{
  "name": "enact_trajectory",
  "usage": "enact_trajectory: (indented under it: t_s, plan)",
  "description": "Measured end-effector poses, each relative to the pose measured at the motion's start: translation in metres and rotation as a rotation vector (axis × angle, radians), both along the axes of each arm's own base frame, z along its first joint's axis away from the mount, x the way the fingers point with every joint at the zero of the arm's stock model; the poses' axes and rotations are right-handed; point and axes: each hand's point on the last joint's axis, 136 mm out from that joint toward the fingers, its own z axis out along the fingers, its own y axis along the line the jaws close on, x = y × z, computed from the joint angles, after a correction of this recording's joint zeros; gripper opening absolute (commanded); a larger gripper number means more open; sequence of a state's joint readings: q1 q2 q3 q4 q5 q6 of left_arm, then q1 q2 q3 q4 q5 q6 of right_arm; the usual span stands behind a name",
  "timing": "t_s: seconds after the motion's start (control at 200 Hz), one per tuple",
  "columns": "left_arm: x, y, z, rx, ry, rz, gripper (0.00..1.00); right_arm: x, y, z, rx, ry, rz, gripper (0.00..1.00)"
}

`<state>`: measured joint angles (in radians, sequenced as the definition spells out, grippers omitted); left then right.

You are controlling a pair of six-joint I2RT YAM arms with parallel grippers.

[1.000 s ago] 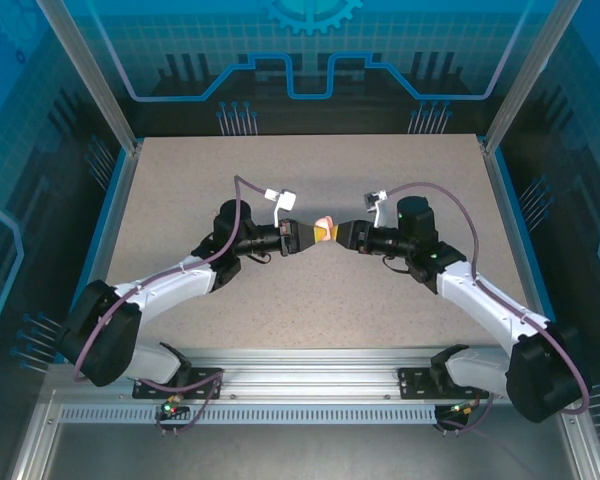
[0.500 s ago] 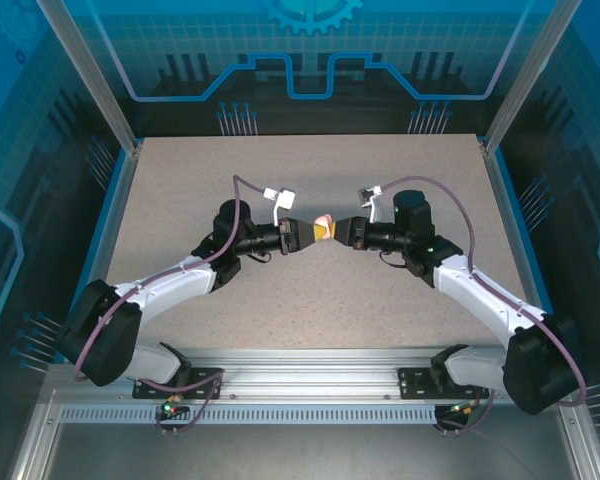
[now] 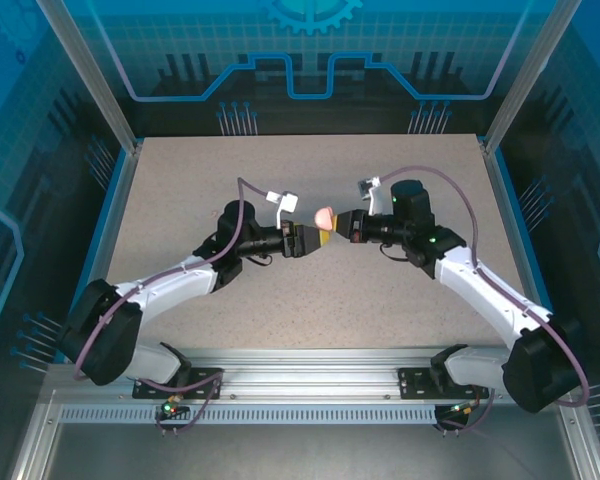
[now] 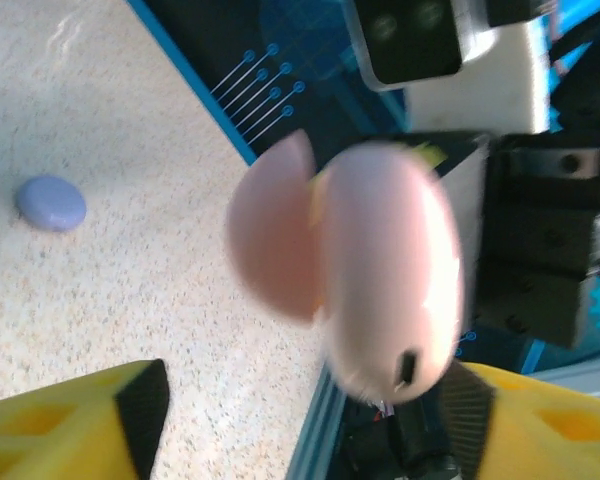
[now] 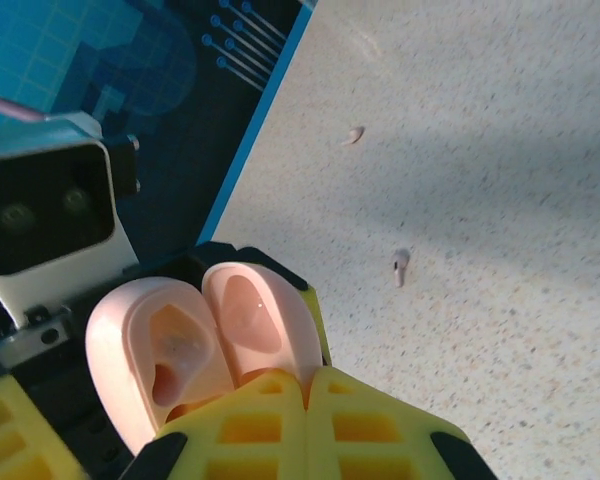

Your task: Insert wireless bluetooth earbuds into charging case

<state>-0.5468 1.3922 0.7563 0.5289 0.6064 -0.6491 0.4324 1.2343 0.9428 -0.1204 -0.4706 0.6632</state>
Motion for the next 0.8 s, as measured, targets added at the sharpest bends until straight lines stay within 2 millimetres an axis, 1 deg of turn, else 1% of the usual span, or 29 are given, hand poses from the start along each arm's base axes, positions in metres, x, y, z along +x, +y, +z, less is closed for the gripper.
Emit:
enact_trajectory:
  t_s: [0.055, 0.09, 0.175, 0.3, 0.365, 0.44, 0.51, 0.58, 0.69, 0.8]
  plan:
    - [0.002, 0.004, 0.003, 0.025, -0.016, 0.008, 0.92, 0.004, -0.003, 0.007, -0.037, -0.025, -0.011, 0.00]
    - [0.004, 0.006, 0.008, 0.038, -0.031, 0.013, 0.96, 0.007, -0.005, 0.008, -0.064, -0.038, -0.018, 0.00]
    - [0.011, 0.014, 0.029, 0.062, -0.082, 0.028, 0.98, 0.013, -0.011, 0.008, -0.146, -0.061, -0.027, 0.00]
    - [0.026, 0.028, 0.061, 0.100, -0.174, 0.031, 0.98, 0.022, -0.019, -0.004, -0.282, -0.086, -0.018, 0.00]
    - [0.031, 0.033, 0.073, 0.121, -0.200, 0.010, 0.98, 0.025, -0.022, -0.012, -0.344, -0.091, -0.003, 0.00]
    - [0.038, 0.034, 0.079, 0.153, -0.211, -0.033, 0.98, 0.026, -0.025, -0.018, -0.398, -0.103, 0.019, 0.00]
    - [0.045, 0.031, 0.078, 0.192, -0.206, -0.087, 0.96, 0.027, -0.027, -0.019, -0.431, -0.124, 0.040, 0.00]
    - [0.048, 0.025, 0.070, 0.229, -0.178, -0.151, 0.94, 0.026, -0.027, -0.017, -0.449, -0.145, 0.063, 0.00]
    - [0.051, 0.018, 0.048, 0.270, -0.102, -0.244, 0.89, 0.026, -0.024, -0.008, -0.454, -0.186, 0.094, 0.00]
    - [0.046, 0.014, 0.027, 0.279, -0.020, -0.317, 0.83, 0.025, -0.020, 0.001, -0.444, -0.215, 0.119, 0.00]
